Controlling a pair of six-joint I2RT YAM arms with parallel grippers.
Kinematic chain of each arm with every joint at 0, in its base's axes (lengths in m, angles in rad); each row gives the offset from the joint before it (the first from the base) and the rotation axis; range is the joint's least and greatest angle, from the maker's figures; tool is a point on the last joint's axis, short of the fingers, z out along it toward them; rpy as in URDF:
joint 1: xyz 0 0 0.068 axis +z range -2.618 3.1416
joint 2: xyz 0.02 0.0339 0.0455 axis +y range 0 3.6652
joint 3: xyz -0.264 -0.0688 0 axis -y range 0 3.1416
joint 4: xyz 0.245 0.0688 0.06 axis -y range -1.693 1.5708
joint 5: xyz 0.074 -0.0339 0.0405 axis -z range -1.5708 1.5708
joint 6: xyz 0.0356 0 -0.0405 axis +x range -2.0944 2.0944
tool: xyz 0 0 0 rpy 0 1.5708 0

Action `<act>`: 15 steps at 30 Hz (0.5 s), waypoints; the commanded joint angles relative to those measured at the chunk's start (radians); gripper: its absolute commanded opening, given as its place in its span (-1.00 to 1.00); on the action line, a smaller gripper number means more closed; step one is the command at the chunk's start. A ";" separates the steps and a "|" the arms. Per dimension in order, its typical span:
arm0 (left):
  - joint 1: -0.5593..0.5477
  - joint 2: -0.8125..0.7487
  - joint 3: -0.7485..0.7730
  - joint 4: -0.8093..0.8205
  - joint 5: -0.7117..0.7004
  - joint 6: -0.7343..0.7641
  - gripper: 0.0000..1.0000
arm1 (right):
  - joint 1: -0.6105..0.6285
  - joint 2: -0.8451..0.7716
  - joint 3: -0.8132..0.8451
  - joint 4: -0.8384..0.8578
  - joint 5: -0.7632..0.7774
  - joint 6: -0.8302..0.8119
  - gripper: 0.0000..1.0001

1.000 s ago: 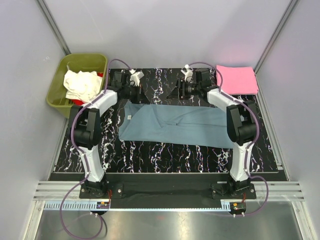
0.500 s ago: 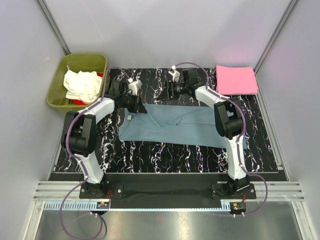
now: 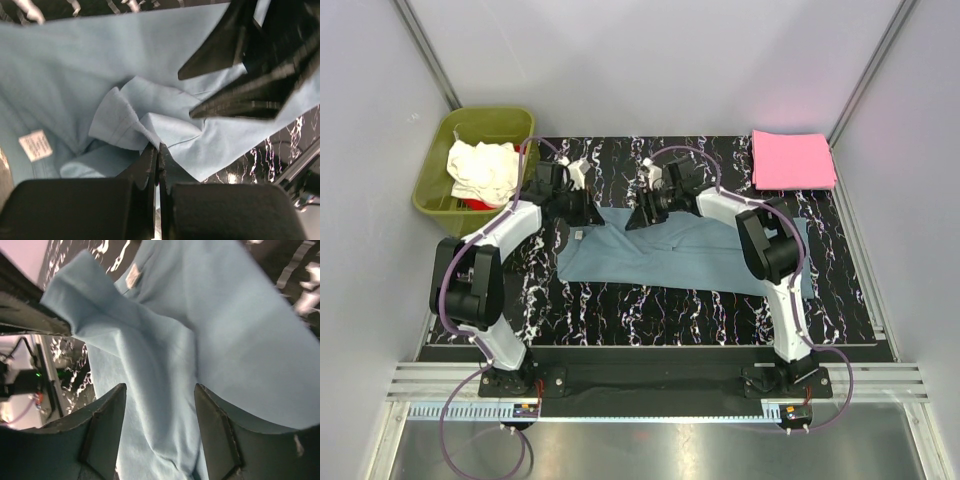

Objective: Fold and stack the t-shirts
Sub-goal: Fold the tshirt

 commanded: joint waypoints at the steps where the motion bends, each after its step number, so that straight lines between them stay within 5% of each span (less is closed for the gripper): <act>1: -0.002 -0.026 0.028 -0.051 -0.069 -0.084 -1.00 | 0.070 -0.075 -0.003 0.061 0.023 -0.098 0.29; 12: 0.024 0.041 0.132 -0.177 -0.040 -0.220 -1.00 | 0.129 -0.081 -0.024 0.127 0.138 -0.193 0.28; 15: 0.027 0.050 0.143 -0.180 -0.037 -0.229 -1.00 | 0.130 -0.084 -0.032 0.178 0.161 -0.191 -0.09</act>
